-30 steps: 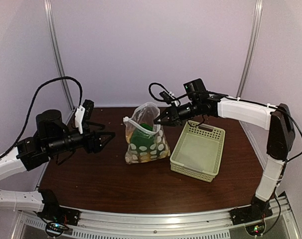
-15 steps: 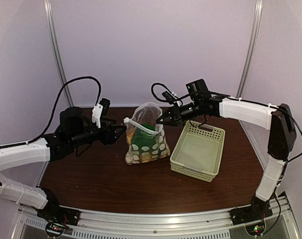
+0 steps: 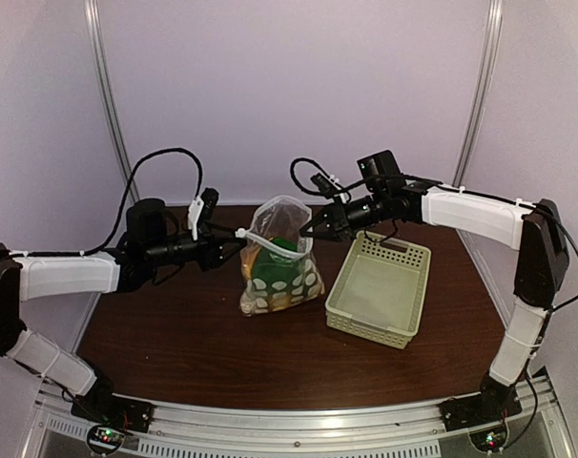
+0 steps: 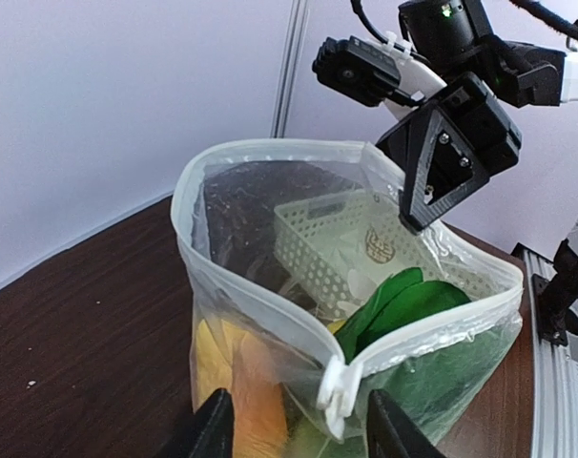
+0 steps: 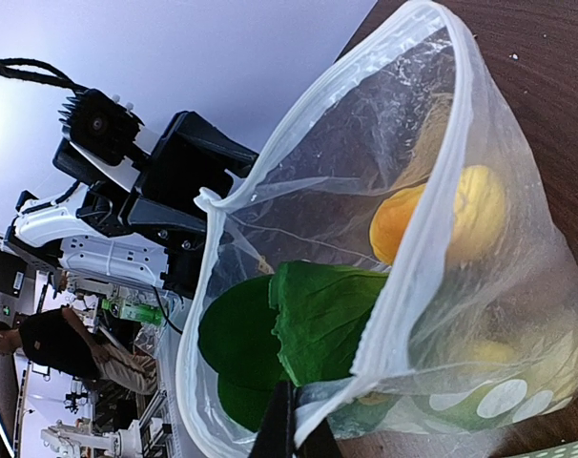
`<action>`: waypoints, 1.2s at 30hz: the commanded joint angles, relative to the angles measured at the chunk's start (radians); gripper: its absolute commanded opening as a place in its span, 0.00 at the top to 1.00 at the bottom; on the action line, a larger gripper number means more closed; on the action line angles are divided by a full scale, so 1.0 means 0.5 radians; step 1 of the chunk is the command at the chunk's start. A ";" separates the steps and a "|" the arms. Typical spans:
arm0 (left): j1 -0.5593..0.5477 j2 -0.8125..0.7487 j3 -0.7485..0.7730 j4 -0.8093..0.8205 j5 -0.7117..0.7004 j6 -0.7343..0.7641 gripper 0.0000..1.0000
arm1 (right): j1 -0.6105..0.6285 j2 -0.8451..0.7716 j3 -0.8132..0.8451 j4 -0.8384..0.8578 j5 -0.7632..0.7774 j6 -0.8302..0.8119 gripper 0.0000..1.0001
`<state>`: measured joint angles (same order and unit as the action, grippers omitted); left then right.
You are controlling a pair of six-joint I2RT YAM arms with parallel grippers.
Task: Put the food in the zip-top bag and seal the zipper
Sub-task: Pass from the right arm to the left
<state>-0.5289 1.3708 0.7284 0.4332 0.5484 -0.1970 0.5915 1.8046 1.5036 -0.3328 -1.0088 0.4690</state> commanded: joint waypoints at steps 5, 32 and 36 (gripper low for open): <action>0.033 0.248 0.110 0.403 0.357 -0.085 0.71 | -0.007 -0.084 -0.005 0.012 0.008 -0.032 1.00; 0.033 -0.041 0.154 -0.197 0.244 0.248 0.99 | -0.354 -0.003 0.201 -0.891 0.349 -2.588 0.44; 0.033 -0.038 0.163 -0.219 0.232 0.273 0.99 | -0.356 0.156 0.375 -0.873 0.269 -2.618 0.45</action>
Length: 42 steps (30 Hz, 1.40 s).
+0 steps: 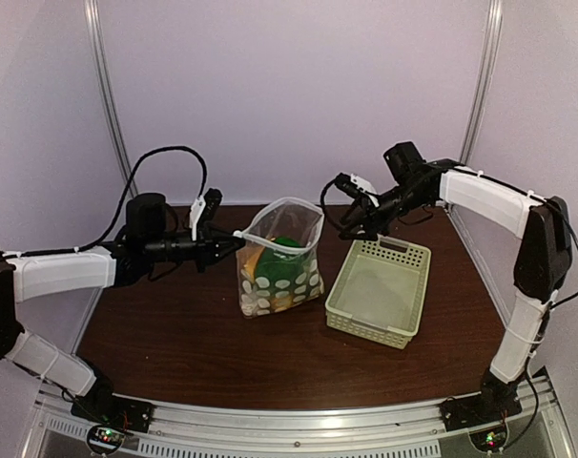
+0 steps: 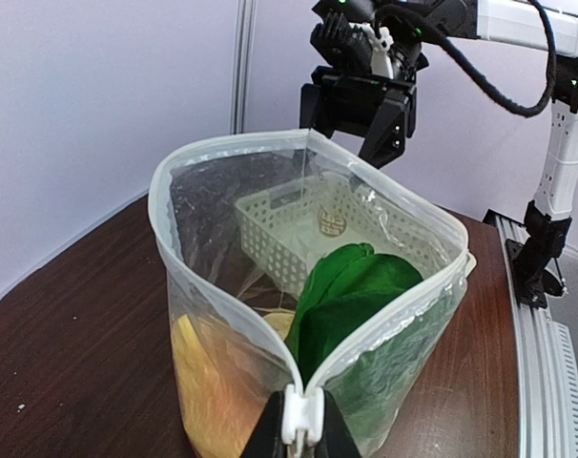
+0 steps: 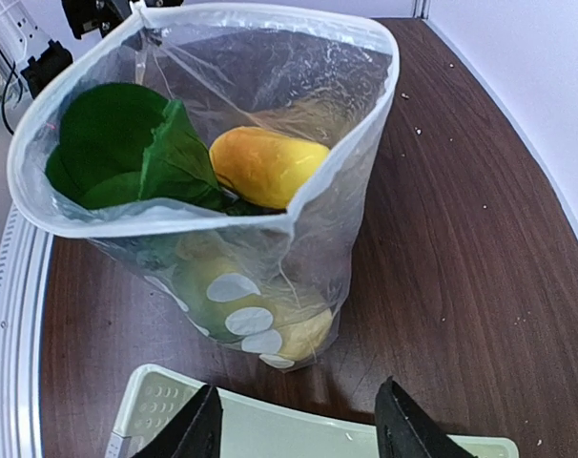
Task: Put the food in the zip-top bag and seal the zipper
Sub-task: Pass from the right arm to the left, then adjust the zipper food storage bag at the center of the board.
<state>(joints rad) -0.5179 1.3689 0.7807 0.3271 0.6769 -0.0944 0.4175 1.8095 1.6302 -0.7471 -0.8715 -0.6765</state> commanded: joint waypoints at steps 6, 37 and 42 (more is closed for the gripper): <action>0.011 0.009 0.061 0.029 -0.023 0.048 0.99 | 0.067 0.328 0.385 -0.105 -0.077 -0.342 0.43; 0.028 -0.233 -0.048 -0.061 -0.317 0.046 1.00 | -0.047 0.147 0.125 0.059 -0.163 -0.105 1.00; 0.029 -0.226 -0.081 0.018 -0.319 0.001 1.00 | -0.069 0.077 0.001 0.064 -0.197 -0.117 1.00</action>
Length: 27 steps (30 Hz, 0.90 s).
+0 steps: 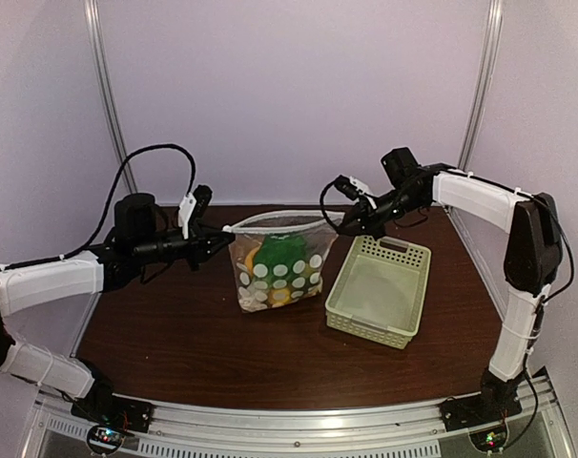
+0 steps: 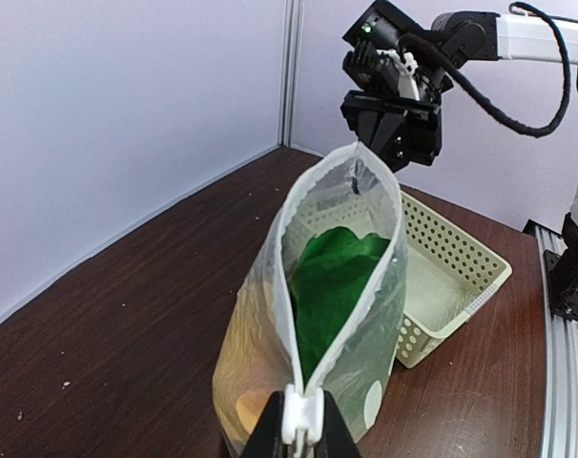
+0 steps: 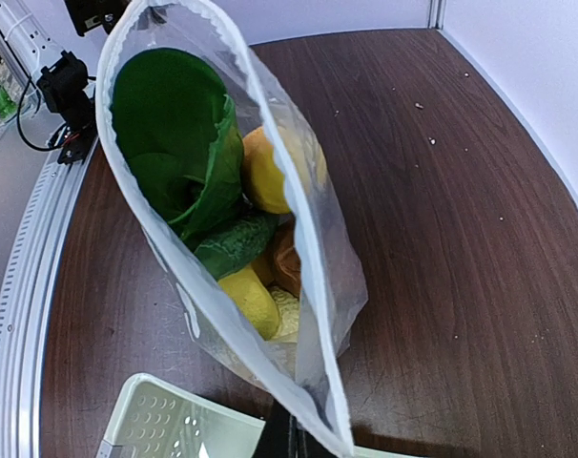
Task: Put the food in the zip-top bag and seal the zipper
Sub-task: Adjust the zipper food storage bag at the center of the board.
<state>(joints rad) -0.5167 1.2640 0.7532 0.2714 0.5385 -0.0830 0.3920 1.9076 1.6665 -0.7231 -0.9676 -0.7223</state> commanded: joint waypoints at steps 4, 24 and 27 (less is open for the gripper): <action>0.027 0.027 -0.023 0.170 0.050 -0.047 1.00 | -0.017 -0.124 -0.075 -0.003 -0.048 -0.006 1.00; 0.027 0.052 0.029 0.141 0.154 -0.006 1.00 | 0.067 0.203 0.558 -0.444 -0.047 -0.257 0.31; 0.027 0.052 0.036 0.141 0.152 -0.006 1.00 | 0.133 0.248 0.632 -0.508 -0.042 -0.280 0.32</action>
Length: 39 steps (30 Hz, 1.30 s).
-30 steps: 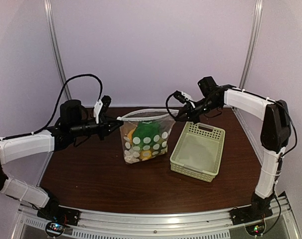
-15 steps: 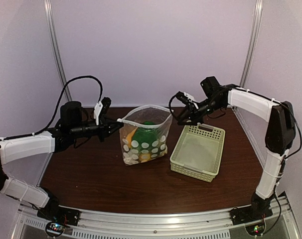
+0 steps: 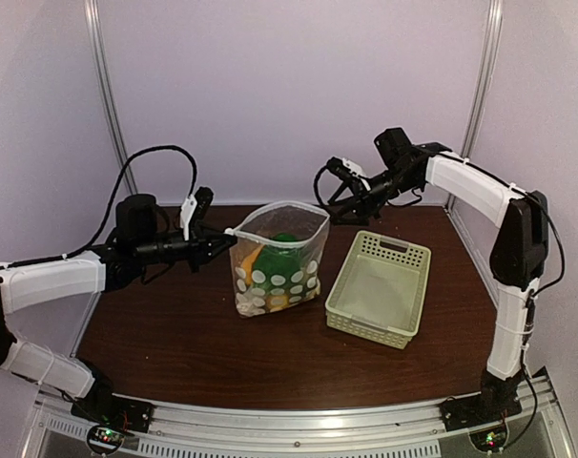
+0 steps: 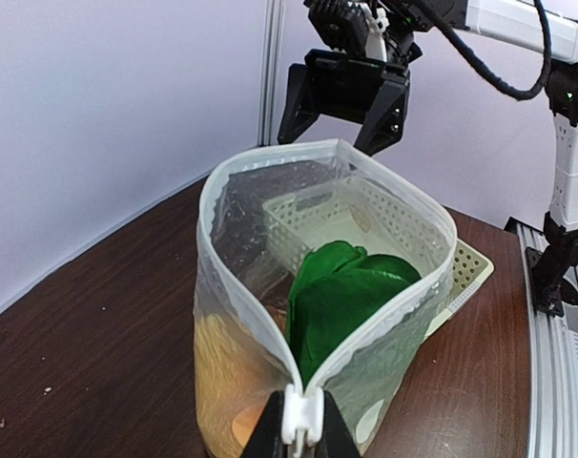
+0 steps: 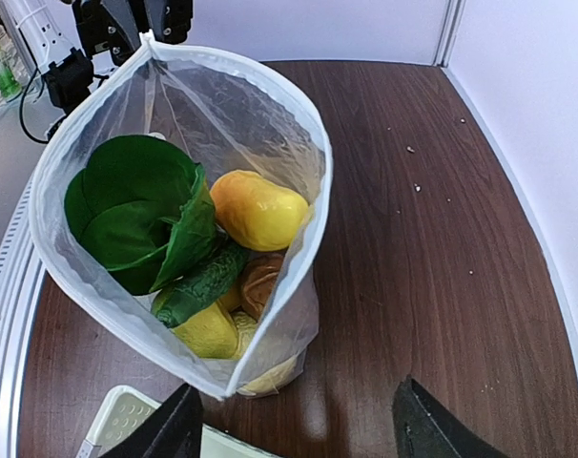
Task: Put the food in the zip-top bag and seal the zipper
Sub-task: Adjust the zipper food storage bag at the center of the board, then pass from the left arm to the right, then pass from the right arm to the left
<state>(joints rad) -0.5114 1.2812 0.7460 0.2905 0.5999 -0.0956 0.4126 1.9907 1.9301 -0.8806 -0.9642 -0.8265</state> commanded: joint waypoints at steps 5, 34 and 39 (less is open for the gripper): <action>0.016 0.018 0.045 0.092 0.021 0.019 1.00 | 0.111 0.087 0.097 -0.094 -0.070 0.026 0.52; 0.016 0.241 -0.027 0.517 0.252 -0.104 0.56 | 0.006 -0.042 -0.132 -0.120 -0.101 0.011 1.00; 0.016 0.316 -0.006 0.651 0.282 -0.168 0.64 | 0.005 -0.039 -0.133 -0.123 -0.090 0.022 1.00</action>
<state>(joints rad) -0.5095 1.4109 0.7166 0.4961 0.7025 -0.1482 0.4187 2.0068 1.8725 -0.9493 -0.9955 -0.8303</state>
